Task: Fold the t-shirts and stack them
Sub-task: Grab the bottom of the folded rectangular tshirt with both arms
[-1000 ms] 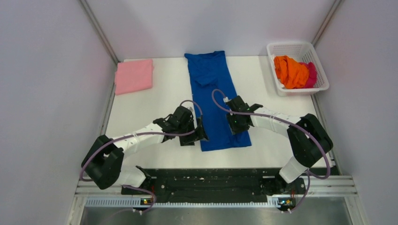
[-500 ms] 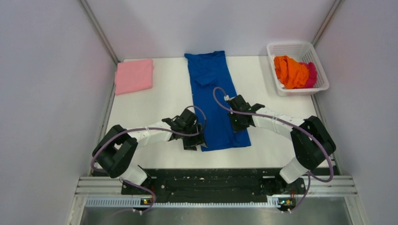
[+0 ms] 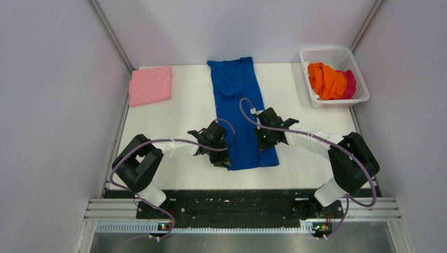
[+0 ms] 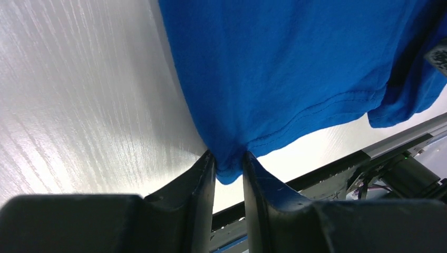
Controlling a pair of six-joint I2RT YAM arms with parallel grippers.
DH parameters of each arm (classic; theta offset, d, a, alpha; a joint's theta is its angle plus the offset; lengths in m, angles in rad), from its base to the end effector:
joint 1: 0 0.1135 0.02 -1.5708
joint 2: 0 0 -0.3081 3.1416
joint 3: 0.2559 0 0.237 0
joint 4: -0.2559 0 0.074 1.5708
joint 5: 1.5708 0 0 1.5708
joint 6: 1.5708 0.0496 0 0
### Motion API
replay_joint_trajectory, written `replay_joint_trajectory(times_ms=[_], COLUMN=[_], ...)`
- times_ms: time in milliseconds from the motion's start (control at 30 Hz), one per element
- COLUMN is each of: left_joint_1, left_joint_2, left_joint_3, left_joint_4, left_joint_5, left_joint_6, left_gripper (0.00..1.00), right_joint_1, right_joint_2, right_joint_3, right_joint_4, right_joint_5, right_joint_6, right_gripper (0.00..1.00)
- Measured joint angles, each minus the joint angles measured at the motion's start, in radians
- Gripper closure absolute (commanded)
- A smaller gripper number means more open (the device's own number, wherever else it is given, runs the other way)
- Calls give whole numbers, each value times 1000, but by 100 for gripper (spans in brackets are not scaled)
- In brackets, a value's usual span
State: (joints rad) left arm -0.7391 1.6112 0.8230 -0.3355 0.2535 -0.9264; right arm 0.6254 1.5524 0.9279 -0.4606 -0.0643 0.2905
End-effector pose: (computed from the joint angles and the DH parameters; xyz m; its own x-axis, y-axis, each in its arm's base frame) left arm 0.2055 -0.2041 0.1910 -0.9857 -0.1487 -0.0789 -0.0929 0.8715 -0.4815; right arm 0.2357 0.1741 0.2269 -0.8612 -0.2693 -0.4310 -0.3777 0.9066 0.1882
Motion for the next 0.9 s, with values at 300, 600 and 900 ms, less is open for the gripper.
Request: replay_joint_trajectory(times_ms=[300,600,900], left_joint_1=[-8,-10,-24], left_joint_2=[2,4,-4], left_joint_3=[0,0,-3], left_joint_4=[-16,-24,-27], left_joint_5=[-9,-14,-31], left_joint_6=[-10,-23,-36], left_gripper=[87,100,100], right_joint_1=[0,0,-102], right_joint_2=[50,-63,-348], right_joint_3=[-57,-57,-103], right_joint_4=[82,55,-98], right_joint_5=[-49,-64,16], right_joint_6=[32,55,103], right_gripper=[68,8,12])
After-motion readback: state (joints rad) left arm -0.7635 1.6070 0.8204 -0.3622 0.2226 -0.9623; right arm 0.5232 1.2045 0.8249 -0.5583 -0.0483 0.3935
